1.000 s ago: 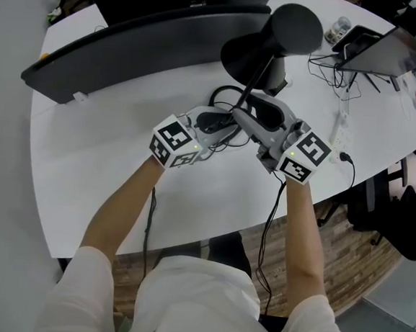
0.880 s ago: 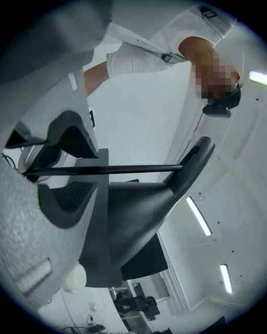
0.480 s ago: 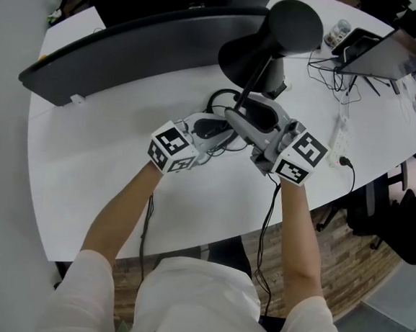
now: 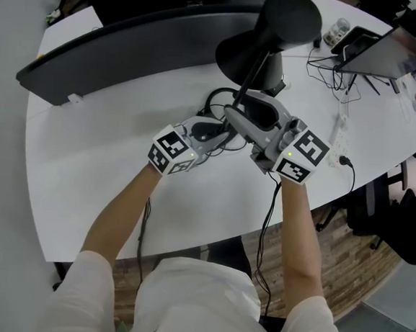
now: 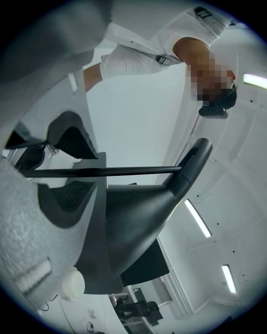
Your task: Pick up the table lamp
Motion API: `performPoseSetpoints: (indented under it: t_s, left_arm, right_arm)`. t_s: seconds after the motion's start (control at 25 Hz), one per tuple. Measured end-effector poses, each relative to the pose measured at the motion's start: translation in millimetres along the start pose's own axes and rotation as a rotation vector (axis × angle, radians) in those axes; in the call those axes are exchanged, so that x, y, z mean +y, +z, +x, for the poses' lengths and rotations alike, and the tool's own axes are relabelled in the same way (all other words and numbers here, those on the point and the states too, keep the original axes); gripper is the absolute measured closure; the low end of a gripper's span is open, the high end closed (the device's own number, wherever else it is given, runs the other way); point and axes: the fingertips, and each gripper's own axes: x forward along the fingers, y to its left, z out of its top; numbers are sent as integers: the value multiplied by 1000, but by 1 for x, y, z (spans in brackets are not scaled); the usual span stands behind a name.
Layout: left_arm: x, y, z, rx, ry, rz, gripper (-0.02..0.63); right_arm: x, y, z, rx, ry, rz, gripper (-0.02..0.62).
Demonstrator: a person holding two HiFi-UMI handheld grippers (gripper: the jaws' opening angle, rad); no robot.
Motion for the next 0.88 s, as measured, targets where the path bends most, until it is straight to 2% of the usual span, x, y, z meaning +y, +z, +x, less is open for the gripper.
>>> performPoseSetpoints:
  t_s: [0.16, 0.24, 0.32, 0.52, 0.88]
  left_arm:
    - [0, 0, -1, -4, -3, -5, 558]
    - [1, 1, 0, -10, 1, -9, 558]
    - [0, 1, 1, -11, 6, -8, 558]
    - [0, 1, -1, -1, 9, -1, 560]
    - [1, 2, 1, 8, 23, -6, 561]
  right_arm:
    - [2, -1, 3, 11, 3, -10, 469]
    - [-2, -1, 2, 4, -11, -9, 525]
    - [-4, 0, 0, -1, -17, -3, 546]
    - [-3, 1, 2, 19, -29, -24, 555]
    - [-6, 3, 0, -8, -44, 13, 558]
